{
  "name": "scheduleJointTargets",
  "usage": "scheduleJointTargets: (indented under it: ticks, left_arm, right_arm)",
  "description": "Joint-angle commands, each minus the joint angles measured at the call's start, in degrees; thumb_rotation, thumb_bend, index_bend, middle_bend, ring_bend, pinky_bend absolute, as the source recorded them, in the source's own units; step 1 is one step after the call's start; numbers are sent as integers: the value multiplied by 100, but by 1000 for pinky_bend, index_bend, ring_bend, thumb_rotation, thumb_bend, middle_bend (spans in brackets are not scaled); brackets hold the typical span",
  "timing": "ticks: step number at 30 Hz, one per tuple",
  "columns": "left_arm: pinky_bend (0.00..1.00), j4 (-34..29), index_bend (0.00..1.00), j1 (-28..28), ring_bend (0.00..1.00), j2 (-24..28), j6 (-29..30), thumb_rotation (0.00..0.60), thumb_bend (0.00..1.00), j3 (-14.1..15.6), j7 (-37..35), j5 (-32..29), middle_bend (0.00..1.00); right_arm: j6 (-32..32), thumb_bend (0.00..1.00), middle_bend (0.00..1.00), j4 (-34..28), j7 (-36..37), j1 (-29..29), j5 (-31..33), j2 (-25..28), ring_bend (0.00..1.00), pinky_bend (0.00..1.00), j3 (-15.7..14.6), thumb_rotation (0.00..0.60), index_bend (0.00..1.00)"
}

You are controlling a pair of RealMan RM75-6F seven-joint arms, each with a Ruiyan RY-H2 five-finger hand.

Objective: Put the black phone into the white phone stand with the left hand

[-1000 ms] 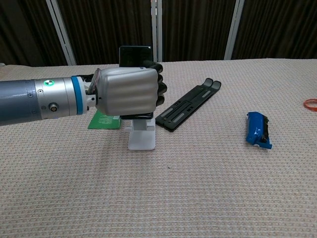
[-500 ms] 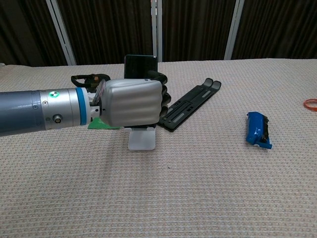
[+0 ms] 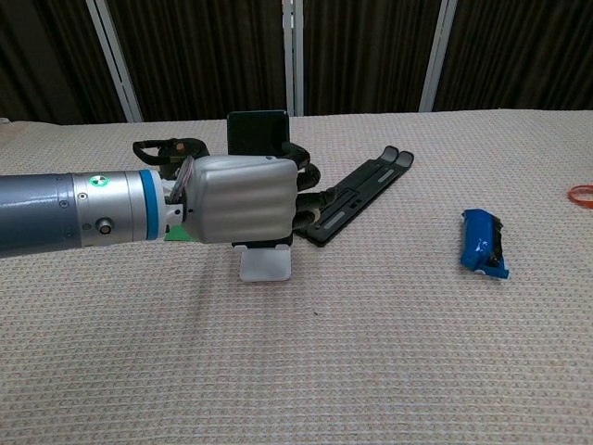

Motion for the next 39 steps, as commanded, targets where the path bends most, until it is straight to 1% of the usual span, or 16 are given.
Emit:
scheduleJointTargets:
  ticks: [1,8,12,16,17,18,19,22,25,27,28,31,33,36,37,39]
  left_arm:
    - [243,-54,22,-3,53,60,31,600,0,25,-58,41,0]
    - [199,-251,0,44,2,225,274,600,0,15,-210,139,0]
    - [171,-532,0,235,0,361,848,600,0,-141,-552,115,0]
    - [132,-884,0,588,0,443,1625,600,0,-400,-1082,-120,0]
    - [123,-1022,0,744,0,464,1904,600,0,-503,-1279,-261,0]
    - [114,-1265,0,1010,0,473,2289,600,0,-665,-1629,-583,0]
    - [101,-1522,0,1248,0,497,2542,600,0,-742,-1910,-875,0]
    - [51,-2187,0,1747,0,635,2902,600,0,-876,-2473,-1635,0]
    - [4,-2683,0,2118,0,829,3150,600,0,-898,-2720,-2131,0]
    - [0,-2871,0,2390,0,931,3405,600,0,-836,-2884,-2298,0]
    - [0,-3102,0,2875,0,988,3765,600,0,-610,-3364,-2546,0]
    - [0,-3186,0,3387,0,1113,4194,600,0,-210,-3931,-2348,0]
    - [0,-3216,0,3571,0,1168,4312,600,0,-30,-4123,-2246,0]
    - [0,-3310,0,3939,0,1327,4531,600,0,337,-4390,-2092,0]
    - [0,-3349,0,4060,0,1395,4608,600,0,438,-4516,-2020,0]
    - [0,-3364,0,4180,0,1475,4687,600,0,520,-4663,-1917,0]
  right_arm:
    - [9,0,0,-8,-15,-1,-6,-1,0,0,-1,600,0]
    - [23,0,0,-27,0,-8,-30,10,0,0,-5,600,0]
    - [37,0,0,-39,39,-19,-54,28,0,0,-12,600,0]
    - [61,0,0,-51,67,-31,-80,42,0,0,-18,600,0]
    - [68,0,0,-57,75,-36,-92,48,0,0,-22,600,0]
    - [77,0,0,-64,81,-40,-106,51,0,0,-27,600,0]
    - [84,0,0,-70,84,-44,-116,54,0,0,-31,600,0]
    - [86,0,0,-80,83,-44,-140,55,0,0,-40,600,0]
    - [87,0,0,-97,78,-41,-166,54,0,0,-49,600,0]
    - [95,0,0,-111,67,-37,-191,53,0,0,-53,600,0]
    - [99,0,0,-137,38,-26,-236,51,0,0,-64,600,0]
    - [105,0,0,-159,-25,-19,-290,36,0,0,-88,600,0]
    - [106,0,0,-171,-36,-19,-306,34,0,0,-98,600,0]
    - [126,0,0,-202,-30,-20,-356,43,0,0,-111,600,0]
    - [140,0,0,-213,-32,-24,-377,48,0,0,-117,600,0]
    - [164,0,0,-225,-35,-33,-400,57,0,0,-125,600,0]
